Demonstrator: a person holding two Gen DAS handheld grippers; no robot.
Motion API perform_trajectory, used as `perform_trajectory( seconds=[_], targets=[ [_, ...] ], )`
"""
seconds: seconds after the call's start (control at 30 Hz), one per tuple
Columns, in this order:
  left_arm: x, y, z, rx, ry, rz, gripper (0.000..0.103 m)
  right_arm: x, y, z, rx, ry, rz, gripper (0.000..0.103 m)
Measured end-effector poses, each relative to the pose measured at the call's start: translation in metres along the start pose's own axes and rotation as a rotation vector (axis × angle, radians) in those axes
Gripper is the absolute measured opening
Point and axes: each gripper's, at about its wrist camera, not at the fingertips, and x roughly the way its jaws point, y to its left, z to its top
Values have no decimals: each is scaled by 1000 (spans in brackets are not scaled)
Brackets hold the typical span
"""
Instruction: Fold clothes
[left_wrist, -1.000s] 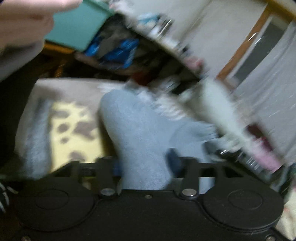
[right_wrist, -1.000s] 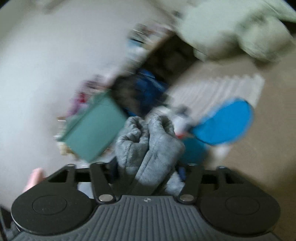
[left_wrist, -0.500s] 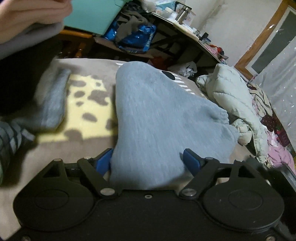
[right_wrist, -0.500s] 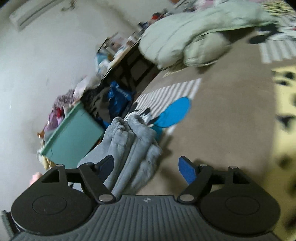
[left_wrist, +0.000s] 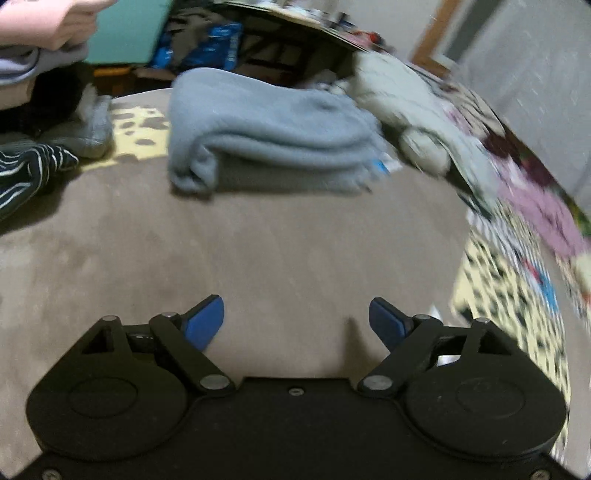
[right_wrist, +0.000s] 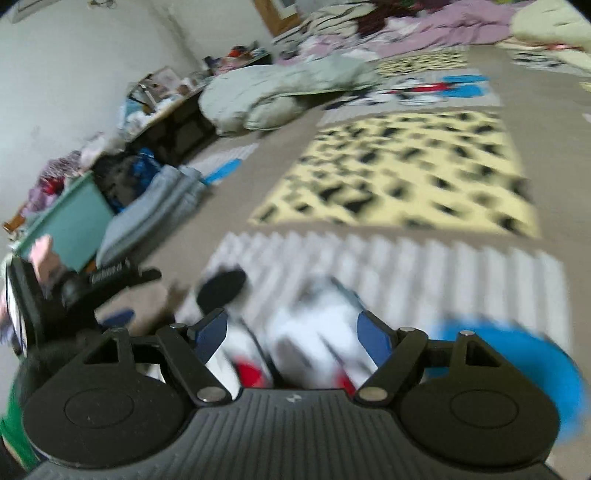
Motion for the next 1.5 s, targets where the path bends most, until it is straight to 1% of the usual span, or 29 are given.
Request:
perform_trajectory(
  seconds=[0.03,0.1,0.23,0.3,0.33,0.4,0.5,0.57,0.7,0.9,1.07,1.17,1.27,1.43,1.5],
  targets=[
    [-6,-4,-8,25,5,-5,87,-16,-5,-13,-3,-4,-28,80],
    [-18,-14,-26,89,18,-18,89,-45,-13,-39,-17,-6,-111,81],
    [-41,-34,-62,252,46,-48,96,-89,-28,-84,-2,-18,-236,82],
    [-56,-42,-84,336,56,-70,97,-104,-32,-103,22,-23,-279,87],
    [-62,-46,-93,371,61,-77,98,-112,-35,-113,30,-24,-303,88],
    [-76,-54,-114,443,79,-102,102,-126,-37,-131,30,-29,-336,91],
    [-97,-66,-145,547,99,-124,102,-140,-36,-149,19,-22,-380,92],
    [-111,-71,-161,582,109,-142,102,-151,-36,-156,30,-19,-415,94],
    [-136,-82,-188,631,132,-172,103,-177,-37,-168,55,-43,-484,102],
    [-175,-97,-227,731,156,-262,103,-215,-47,-191,111,-70,-584,103],
    [-207,-111,-260,814,176,-339,103,-240,-53,-209,160,-81,-600,103],
    [-229,-114,-272,851,149,-360,103,-249,-53,-216,173,-91,-595,103],
    [-251,-112,-274,851,114,-380,103,-256,-51,-217,177,-99,-591,103],
    [-278,-105,-261,815,84,-439,103,-266,-40,-212,139,-134,-591,103],
    [-287,-101,-255,808,57,-432,103,-270,-35,-210,130,-150,-590,103]
  ],
)
